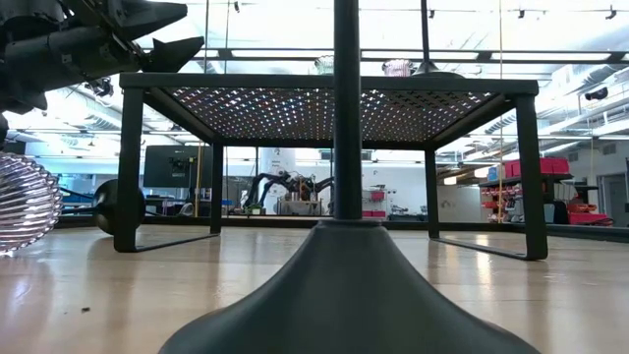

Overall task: Pick & Place candle stick holders
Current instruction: Put the top black candle holder on the shelf, then put the bottom black candle holder on the shelf aligned with the other black candle holder

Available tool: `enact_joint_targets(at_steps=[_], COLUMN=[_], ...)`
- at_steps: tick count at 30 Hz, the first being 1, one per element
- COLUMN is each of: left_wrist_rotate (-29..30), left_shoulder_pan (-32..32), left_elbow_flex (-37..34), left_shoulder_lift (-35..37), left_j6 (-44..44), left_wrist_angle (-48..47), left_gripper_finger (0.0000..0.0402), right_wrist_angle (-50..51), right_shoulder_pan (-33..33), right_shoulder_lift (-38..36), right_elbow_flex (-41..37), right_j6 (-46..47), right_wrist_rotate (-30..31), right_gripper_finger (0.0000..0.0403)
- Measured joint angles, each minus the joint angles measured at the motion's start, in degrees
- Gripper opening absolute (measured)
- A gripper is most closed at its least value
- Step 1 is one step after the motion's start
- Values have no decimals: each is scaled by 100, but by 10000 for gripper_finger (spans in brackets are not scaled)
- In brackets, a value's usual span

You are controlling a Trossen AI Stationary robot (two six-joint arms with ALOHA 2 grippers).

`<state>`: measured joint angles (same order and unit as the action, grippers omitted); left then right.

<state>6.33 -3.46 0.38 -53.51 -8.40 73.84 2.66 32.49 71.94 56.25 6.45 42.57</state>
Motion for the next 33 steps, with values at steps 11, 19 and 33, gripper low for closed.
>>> enact_joint_targets(at_steps=[11,19,33], left_wrist_rotate=[0,-17,-1018], left_shoulder_pan=[2,2,-97], left_elbow_flex=[0,0,132], left_shoulder_lift=[-1,-1,-1], left_j6=[0,-2,-372], left_wrist_angle=[2,3,-54], left_gripper_finger=[248,248,248], right_wrist_angle=[-42,80,544], right_shoulder_pan=[0,-2,420], right_shoulder_lift=[-79,-241,-625], right_elbow_flex=[0,0,-2], right_j6=[-246,-301,-248], right_wrist_rotate=[71,330,547], right_gripper_finger=[184,192,192])
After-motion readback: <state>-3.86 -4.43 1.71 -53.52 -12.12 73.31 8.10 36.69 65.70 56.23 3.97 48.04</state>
